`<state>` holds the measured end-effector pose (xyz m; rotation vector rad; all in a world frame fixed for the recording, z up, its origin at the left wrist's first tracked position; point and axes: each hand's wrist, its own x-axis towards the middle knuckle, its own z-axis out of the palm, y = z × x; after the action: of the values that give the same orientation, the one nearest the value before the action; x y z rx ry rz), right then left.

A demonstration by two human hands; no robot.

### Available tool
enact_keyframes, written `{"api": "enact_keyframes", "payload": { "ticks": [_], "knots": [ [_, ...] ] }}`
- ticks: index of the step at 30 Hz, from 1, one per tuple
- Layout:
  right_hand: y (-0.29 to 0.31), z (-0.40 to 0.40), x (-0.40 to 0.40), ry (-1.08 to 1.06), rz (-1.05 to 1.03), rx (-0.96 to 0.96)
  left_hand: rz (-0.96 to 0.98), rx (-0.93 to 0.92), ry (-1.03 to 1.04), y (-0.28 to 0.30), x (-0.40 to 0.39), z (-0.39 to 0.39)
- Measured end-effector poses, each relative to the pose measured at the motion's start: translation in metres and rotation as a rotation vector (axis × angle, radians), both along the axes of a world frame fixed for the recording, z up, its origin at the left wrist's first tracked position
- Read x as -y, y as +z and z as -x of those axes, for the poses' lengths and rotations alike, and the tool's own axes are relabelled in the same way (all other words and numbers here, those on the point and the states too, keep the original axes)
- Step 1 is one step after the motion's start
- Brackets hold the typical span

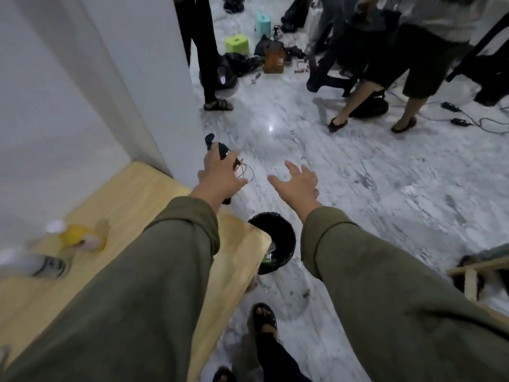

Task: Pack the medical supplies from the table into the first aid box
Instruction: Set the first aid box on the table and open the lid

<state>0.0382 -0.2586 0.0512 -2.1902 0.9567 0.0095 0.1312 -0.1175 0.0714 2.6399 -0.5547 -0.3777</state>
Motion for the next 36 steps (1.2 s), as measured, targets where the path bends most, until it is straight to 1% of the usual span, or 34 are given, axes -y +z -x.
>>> {"api": "enact_keyframes", "payload": {
  "ticks": [4,10,14,18,23,29,36],
  "knots": [
    [0.031,0.012,-0.045,0.066,0.061,0.055,0.006,0.053,0.04,0.035,-0.055,0.023],
    [0.075,0.016,-0.116,0.199,0.102,0.16,0.016,0.133,0.17,0.079,-0.139,0.051],
    [0.098,0.014,-0.162,0.313,0.118,0.199,0.066,0.169,0.281,0.099,-0.188,0.066],
    [0.119,0.004,-0.2,0.433,0.159,0.242,0.039,0.205,0.391,0.12,-0.233,0.079],
    [0.145,-0.008,-0.257,0.594,0.132,0.324,0.009,0.236,0.583,0.145,-0.293,0.103],
    [0.156,0.001,-0.32,0.799,0.101,0.358,-0.017,0.252,0.799,0.156,-0.358,0.148],
    [0.142,0.027,-0.391,1.017,0.07,0.349,-0.048,0.227,0.99,0.134,-0.428,0.213]
  ]
}}
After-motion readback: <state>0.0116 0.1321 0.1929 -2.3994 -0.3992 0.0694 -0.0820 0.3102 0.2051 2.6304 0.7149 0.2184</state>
